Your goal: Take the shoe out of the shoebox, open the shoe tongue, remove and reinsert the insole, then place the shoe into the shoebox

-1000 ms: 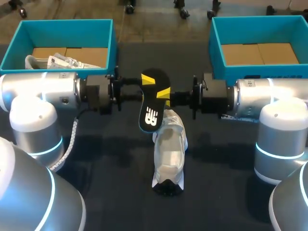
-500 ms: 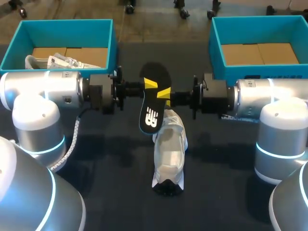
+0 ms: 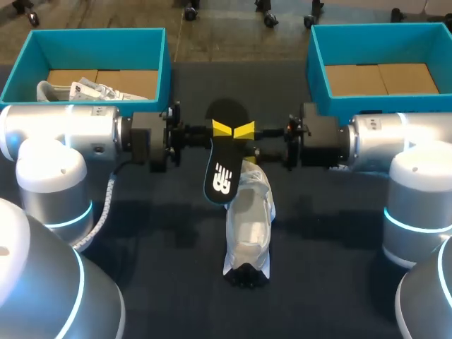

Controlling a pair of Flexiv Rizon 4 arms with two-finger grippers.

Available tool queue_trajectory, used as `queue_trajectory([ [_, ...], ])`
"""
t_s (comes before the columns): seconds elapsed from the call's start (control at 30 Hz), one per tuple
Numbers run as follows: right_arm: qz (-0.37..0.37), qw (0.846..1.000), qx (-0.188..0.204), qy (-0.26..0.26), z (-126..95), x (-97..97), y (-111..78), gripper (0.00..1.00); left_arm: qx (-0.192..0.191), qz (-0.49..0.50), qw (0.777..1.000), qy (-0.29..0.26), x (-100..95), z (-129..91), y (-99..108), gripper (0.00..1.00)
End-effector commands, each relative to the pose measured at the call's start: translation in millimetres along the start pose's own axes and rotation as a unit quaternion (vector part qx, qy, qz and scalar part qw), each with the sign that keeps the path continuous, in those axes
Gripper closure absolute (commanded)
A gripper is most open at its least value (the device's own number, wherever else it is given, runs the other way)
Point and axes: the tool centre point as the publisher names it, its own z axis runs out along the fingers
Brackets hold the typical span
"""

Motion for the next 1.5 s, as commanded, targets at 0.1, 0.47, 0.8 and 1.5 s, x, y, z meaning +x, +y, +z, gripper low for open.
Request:
queue_trajectory([
  [0.1,-0.001,0.998,0.039,-0.040,-40.8,1.5,-1.9,0.00,0.001,-0.002,1.000,0.007,0.6,-15.9,-28.2,1.00],
  [0.47,-0.016,0.996,0.055,-0.063,-45.1,1.9,-4.7,0.00,0.056,-0.035,0.997,0.036,3.0,-9.3,-64.7,1.00],
  [0.8,-0.170,0.966,0.090,-0.170,-69.1,3.3,-19.7,0.00,0.157,-0.111,0.976,0.104,6.6,-13.7,-81.5,1.00],
  [1.5,-0.327,0.863,0.211,-0.321,-85.9,-21.2,-51.6,0.00,0.145,-0.157,0.974,0.079,21.5,-11.5,-162.2,1.00],
])
